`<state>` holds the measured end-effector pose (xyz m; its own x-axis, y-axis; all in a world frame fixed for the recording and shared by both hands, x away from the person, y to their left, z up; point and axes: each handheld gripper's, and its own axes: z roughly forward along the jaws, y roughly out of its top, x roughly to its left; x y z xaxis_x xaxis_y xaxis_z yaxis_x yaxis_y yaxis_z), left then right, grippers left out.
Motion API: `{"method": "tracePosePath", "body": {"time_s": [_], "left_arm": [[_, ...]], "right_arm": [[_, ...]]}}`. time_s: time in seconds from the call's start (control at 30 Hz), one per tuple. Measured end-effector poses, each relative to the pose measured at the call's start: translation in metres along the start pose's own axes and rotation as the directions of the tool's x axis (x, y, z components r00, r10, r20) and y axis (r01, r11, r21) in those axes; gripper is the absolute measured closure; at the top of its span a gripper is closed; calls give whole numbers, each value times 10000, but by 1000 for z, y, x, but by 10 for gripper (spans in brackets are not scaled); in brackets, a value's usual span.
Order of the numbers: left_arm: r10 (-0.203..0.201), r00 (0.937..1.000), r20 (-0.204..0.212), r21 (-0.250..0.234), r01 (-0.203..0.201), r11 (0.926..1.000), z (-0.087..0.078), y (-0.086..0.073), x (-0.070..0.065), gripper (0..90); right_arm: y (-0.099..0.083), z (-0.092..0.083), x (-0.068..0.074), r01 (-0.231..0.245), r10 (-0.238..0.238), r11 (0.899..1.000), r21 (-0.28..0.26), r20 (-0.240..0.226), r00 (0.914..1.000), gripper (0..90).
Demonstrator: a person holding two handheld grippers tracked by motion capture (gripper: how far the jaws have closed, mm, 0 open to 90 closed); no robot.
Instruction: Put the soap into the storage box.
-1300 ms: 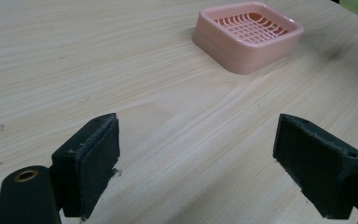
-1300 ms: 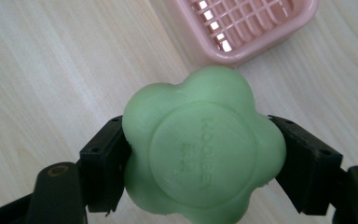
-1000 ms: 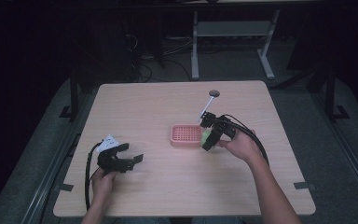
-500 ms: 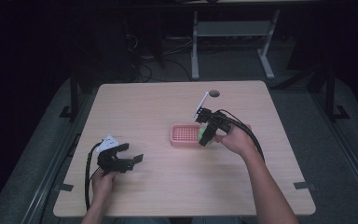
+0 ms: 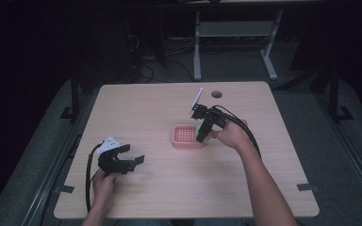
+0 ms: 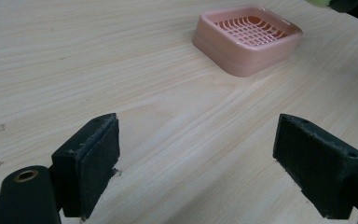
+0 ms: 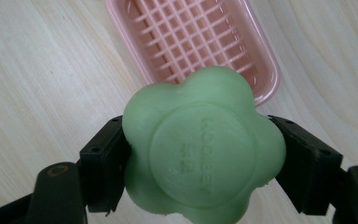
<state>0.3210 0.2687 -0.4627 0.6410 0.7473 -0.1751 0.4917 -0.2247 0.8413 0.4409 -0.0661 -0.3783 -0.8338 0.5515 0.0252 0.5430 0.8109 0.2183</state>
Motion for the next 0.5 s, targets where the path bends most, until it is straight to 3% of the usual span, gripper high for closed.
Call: {"method": "tracePosePath", "body": {"time_s": [0.5], "left_arm": [[-55,10000,11,-44,55,10000,0,0,0,143]], "right_arm": [[15,2,-5,-58,57,10000,80,49,10000,258]]}}
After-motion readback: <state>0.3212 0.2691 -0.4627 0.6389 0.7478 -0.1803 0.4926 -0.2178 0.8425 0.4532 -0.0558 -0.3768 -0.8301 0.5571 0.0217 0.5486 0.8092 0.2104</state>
